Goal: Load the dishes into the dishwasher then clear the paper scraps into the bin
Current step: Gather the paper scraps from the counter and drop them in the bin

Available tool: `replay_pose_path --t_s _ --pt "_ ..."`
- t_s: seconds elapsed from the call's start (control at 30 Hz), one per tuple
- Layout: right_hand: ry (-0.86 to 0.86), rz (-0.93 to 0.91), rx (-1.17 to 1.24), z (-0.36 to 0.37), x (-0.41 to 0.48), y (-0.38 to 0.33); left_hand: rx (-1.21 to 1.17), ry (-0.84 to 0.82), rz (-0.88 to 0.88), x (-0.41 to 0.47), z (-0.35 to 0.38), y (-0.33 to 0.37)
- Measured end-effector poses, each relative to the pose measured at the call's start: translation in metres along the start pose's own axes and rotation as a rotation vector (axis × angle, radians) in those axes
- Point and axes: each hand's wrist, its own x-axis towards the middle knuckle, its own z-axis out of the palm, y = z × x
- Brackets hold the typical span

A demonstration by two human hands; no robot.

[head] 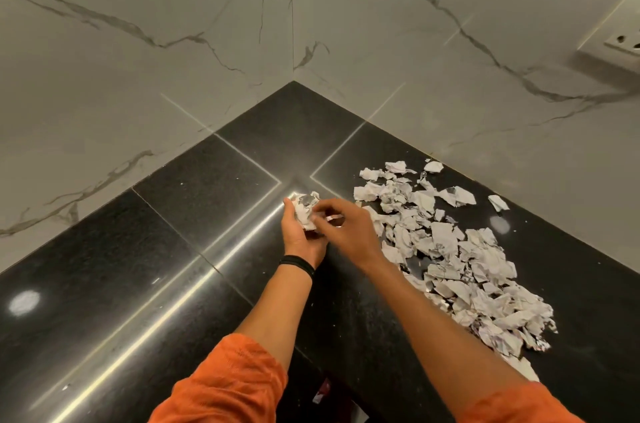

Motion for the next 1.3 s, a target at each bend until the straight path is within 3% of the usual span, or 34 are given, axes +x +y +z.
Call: replay_pose_path --t_s 0.13,0.3,0.43,0.53,0.63,0.73,0.83,0.93,1.1,1.3 --pt "0.011 -0.036 -0.059 0.007 -0.007 0.001 -0.054 -0.012 -0.001 -0.002 -0.005 -0.002" --pt "0.168 0.1 -0.03 -0.007 0.017 0.011 -0.172 -0.005 0.008 -0.001 -0.007 0.003" --pt "-0.01 0.163 -0.264 -0.011 0.044 0.038 -0.206 0.01 0.022 0.003 -0.01 0.007" --pt "-0.201 0.074 -0.483 -0.003 0.061 0.054 -0.225 0.032 0.027 0.01 -0.016 0.013" --pt "-0.25 0.004 -0.627 0.008 0.066 0.063 -0.219 0.044 0.022 0.016 -0.02 0.017" --pt "-0.13 0.035 -0.528 0.009 0.06 0.066 -0.205 0.043 0.015 0.019 -0.018 0.019" --pt "0.116 0.163 -0.201 0.002 0.048 0.054 -0.199 0.037 0.023 0.017 -0.011 0.016" --pt "0.15 0.109 -0.011 -0.005 0.037 0.033 -0.157 0.045 0.015 0.018 -0.001 0.009" --pt "0.087 -0.029 -0.114 -0.013 0.022 0.015 -0.097 0.009 -0.02 0.006 0.026 -0.003" --pt "0.23 0.075 -0.085 -0.041 0.036 0.024 -0.084 -0.024 -0.057 0.023 0.038 -0.015"
